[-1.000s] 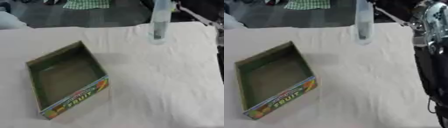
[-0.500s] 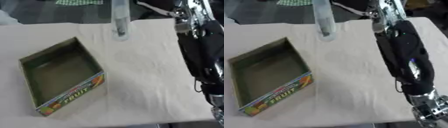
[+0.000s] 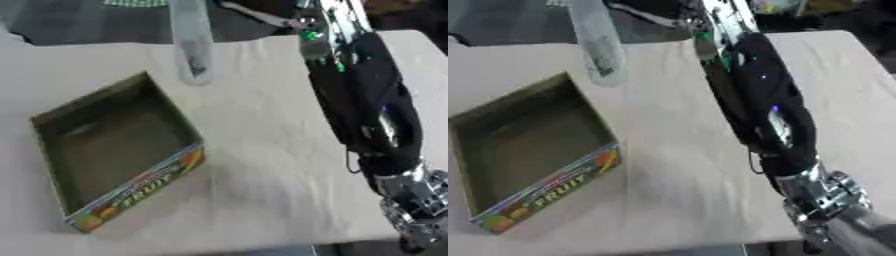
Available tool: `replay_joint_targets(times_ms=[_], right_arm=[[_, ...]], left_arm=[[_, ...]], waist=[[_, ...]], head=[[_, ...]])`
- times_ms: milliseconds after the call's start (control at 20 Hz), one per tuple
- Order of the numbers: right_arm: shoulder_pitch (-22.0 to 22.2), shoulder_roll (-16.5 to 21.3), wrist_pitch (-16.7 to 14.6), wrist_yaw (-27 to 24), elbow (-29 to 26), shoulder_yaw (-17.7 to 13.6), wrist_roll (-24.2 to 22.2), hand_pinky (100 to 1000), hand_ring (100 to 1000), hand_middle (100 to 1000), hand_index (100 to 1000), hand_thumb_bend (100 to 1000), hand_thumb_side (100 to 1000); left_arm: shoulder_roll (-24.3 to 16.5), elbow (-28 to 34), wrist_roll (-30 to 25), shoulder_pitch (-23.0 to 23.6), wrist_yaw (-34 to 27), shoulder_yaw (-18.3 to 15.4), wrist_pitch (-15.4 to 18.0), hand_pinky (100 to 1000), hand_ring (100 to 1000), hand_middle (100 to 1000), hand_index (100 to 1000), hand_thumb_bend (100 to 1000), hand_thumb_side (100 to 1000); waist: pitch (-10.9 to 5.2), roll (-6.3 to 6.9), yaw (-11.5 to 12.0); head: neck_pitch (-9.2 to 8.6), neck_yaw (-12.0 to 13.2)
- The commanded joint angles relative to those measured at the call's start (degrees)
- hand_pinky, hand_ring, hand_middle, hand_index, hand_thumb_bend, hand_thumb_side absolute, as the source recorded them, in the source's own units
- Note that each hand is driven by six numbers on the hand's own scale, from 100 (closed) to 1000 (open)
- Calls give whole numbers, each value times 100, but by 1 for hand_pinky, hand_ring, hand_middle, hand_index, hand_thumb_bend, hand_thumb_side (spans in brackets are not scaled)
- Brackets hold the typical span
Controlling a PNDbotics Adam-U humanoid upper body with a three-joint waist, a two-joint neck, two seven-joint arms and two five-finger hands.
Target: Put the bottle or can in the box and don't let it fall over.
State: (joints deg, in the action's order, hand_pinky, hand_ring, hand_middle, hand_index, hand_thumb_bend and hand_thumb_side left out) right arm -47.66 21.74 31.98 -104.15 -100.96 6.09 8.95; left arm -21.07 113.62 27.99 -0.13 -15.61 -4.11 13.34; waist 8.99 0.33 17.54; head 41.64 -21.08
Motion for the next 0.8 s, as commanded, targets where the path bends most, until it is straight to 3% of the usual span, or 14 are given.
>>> replay_joint_targets(times_ms=[50,350,800], right_arm=[[-214,-45,78,-78,10,37,38,100,100,245,1000,589,927],[-395,-105,116,-122,154,136,-5,100,100,246,1000,583,925],[-478,-236,137,-198,330,185,-25,100,100,238,1000,598,929]], left_arm=[[-54,97,27,-81,-67,-54,2,1000,1000,989,784,793,648],[-36,97,22,-155,-150,-50,-4,1000,1000,988,786,793,647],[-16,97,33,-255,-261,-83,-12,1000,1000,984,788,792,647]], waist=[[-40,27,71],[-31,6,329],[-29,-21,664]], head=[[-100,-32],[-150,-29],[-161,-314]])
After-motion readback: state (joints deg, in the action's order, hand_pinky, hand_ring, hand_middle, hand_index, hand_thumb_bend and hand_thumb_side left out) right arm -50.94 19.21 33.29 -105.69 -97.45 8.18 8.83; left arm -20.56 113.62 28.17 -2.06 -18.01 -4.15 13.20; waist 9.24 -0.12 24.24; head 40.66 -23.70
